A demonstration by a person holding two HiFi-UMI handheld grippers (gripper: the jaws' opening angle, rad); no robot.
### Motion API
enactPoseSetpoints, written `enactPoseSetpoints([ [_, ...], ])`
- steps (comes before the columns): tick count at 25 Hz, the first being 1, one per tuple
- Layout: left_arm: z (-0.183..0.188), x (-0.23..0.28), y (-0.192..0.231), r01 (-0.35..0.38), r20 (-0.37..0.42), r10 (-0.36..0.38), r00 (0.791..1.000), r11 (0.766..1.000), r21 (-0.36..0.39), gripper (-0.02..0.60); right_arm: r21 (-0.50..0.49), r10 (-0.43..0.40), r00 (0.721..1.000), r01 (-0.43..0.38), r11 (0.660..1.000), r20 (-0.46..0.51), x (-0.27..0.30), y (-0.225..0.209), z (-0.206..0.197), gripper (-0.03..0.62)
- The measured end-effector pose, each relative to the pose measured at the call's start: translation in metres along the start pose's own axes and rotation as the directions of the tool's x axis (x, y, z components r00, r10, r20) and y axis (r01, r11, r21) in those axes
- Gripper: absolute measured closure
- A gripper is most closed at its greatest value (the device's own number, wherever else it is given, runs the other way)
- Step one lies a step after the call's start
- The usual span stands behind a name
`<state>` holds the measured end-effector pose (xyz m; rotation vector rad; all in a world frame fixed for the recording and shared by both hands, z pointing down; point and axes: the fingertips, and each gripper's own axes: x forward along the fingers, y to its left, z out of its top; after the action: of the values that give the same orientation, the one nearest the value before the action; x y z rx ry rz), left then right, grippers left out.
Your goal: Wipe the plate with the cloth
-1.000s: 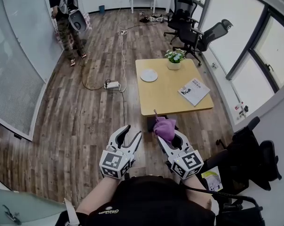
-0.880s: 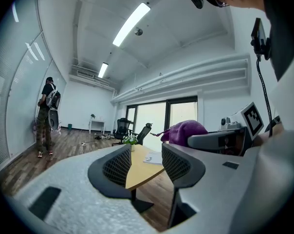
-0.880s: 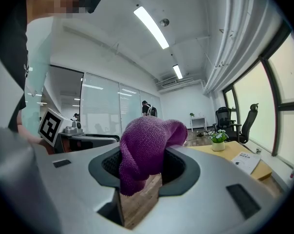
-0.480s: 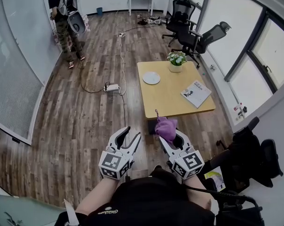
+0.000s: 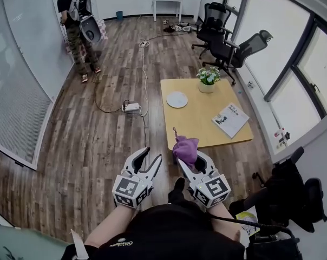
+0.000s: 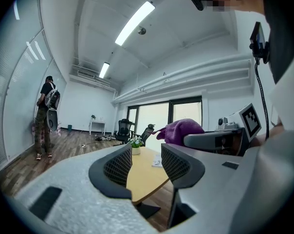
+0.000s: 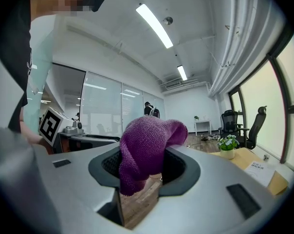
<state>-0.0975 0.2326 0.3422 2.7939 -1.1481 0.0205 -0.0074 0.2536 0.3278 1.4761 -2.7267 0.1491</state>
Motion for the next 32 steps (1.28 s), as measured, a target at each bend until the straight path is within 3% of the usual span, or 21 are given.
enactPoseSetpoints([
  [8, 0.018, 0.110, 0.048, -0.050, -0.026, 0.050, 0.998, 0.999, 0.002, 0.399, 0.042, 0.023, 1.000, -0.023, 0.999, 0.002, 0.056, -0.106, 0.011, 0.433],
  [17, 0.044, 0.221, 0.079, -0.095, -0.006, 0.096, 0.995, 0.995, 0.013, 0.399, 0.024, 0.065, 0.998, -0.065, 0.998, 0.003, 0.107, -0.207, 0.034, 0.433],
  [25, 0.031, 0.263, 0.099, -0.076, -0.061, 0.075, 0.995, 0.997, -0.008, 0.405, 0.035, 0.057, 0.998, -0.057, 0.998, -0.017, 0.140, -0.237, 0.031, 0.433],
  [32, 0.036, 0.271, 0.129, -0.054, -0.048, 0.053, 0.997, 0.998, -0.016, 0.406, 0.037, 0.058, 0.998, -0.056, 0.998, -0.032, 0.169, -0.224, 0.029, 0.433],
])
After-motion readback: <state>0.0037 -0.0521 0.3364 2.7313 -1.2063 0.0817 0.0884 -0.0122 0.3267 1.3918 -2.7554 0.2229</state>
